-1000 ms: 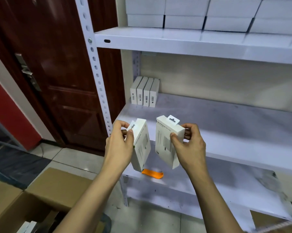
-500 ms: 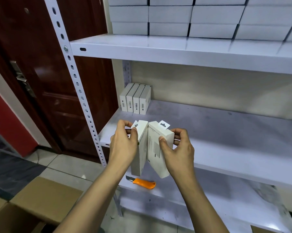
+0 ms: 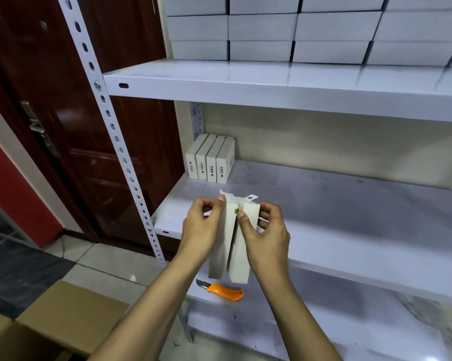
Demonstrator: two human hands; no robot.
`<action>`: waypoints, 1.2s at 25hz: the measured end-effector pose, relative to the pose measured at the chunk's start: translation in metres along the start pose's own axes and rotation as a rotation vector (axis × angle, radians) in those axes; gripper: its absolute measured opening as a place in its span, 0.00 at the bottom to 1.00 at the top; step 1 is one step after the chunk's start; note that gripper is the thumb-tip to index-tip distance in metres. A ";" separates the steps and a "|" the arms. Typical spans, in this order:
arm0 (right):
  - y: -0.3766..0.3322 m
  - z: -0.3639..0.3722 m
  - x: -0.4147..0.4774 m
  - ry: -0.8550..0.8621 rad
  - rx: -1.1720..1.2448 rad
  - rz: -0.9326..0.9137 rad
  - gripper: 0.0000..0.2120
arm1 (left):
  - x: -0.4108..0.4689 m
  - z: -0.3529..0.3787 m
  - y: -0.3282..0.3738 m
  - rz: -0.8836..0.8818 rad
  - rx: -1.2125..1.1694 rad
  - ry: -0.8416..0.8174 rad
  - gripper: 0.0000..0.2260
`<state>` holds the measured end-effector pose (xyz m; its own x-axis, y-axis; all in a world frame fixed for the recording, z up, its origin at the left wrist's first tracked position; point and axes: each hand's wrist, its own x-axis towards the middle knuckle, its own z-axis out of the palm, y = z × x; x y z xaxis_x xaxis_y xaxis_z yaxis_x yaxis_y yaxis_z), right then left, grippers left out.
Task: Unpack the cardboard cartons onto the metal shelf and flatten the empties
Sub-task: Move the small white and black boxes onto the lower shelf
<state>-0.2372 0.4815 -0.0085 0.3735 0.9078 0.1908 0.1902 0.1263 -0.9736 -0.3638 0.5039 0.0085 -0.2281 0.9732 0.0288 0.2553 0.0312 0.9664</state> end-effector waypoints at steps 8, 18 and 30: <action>0.010 0.005 0.005 -0.128 0.096 0.013 0.17 | 0.009 0.004 -0.017 0.026 0.115 -0.182 0.22; 0.024 0.000 0.016 -0.174 0.073 0.071 0.22 | 0.009 0.013 -0.026 0.009 0.072 -0.178 0.18; 0.026 0.000 0.013 -0.261 -0.013 0.112 0.25 | 0.003 0.011 -0.021 0.024 0.070 -0.172 0.23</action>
<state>-0.2273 0.4960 -0.0311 0.1473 0.9882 0.0413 0.1729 0.0154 -0.9848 -0.3596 0.5088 -0.0141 -0.0581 0.9983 0.0020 0.3253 0.0170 0.9455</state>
